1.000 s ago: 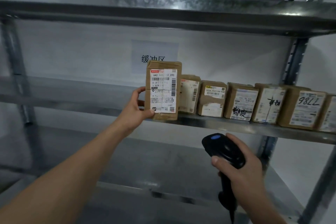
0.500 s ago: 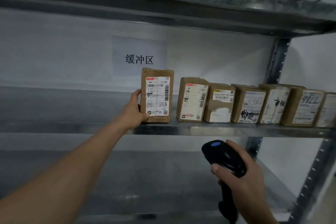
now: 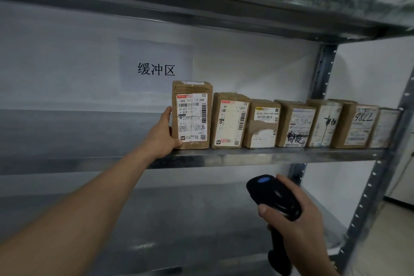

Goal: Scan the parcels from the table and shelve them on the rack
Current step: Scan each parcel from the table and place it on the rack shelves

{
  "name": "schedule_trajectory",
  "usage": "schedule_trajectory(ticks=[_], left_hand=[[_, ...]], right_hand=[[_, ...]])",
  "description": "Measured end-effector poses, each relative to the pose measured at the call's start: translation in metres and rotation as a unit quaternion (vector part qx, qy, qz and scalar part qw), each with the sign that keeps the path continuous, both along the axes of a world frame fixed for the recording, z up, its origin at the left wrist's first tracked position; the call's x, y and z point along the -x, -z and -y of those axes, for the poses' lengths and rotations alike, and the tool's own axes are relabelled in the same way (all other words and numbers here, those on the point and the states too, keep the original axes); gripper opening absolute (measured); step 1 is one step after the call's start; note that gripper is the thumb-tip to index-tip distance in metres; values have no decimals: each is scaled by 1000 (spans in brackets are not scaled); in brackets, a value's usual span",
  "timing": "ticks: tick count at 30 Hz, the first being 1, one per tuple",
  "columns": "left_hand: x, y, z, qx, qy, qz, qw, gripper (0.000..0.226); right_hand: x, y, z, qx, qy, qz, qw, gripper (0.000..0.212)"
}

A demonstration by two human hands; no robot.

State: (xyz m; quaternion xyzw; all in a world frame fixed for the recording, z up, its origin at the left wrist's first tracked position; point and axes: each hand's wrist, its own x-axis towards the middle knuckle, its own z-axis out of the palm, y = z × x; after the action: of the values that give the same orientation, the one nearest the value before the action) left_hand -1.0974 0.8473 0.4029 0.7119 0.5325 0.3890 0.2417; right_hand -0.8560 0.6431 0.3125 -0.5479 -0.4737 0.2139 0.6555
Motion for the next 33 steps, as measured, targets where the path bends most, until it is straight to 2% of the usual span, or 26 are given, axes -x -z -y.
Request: schedule_trajectory(ticks=[12,17,20,23,25,29,33], left_hand=[[3,7,3,-14,-24,30,999,112],[2,14,17,-105,-84,98,986,107],[-5,25,37,-198,-95,127,967,93],[-15,37,60,-326,-53,114,937,69],[-28,45,73,-358,-11,98,929,59],[-61,63,89,-331,77,18,940,54],[-104,83,97,-266,125,-98,951,64]], right_hand=[[4,6,10,23,15,17,999,76],[7,7,14,26,10,16,999,81],[7,10,15,25,15,13,999,90],[3,14,17,16,18,10,1000,91],[0,15,20,13,22,10,1000,88],[-17,18,34,23,39,8,999,70],[-49,23,57,28,64,11,998,71]])
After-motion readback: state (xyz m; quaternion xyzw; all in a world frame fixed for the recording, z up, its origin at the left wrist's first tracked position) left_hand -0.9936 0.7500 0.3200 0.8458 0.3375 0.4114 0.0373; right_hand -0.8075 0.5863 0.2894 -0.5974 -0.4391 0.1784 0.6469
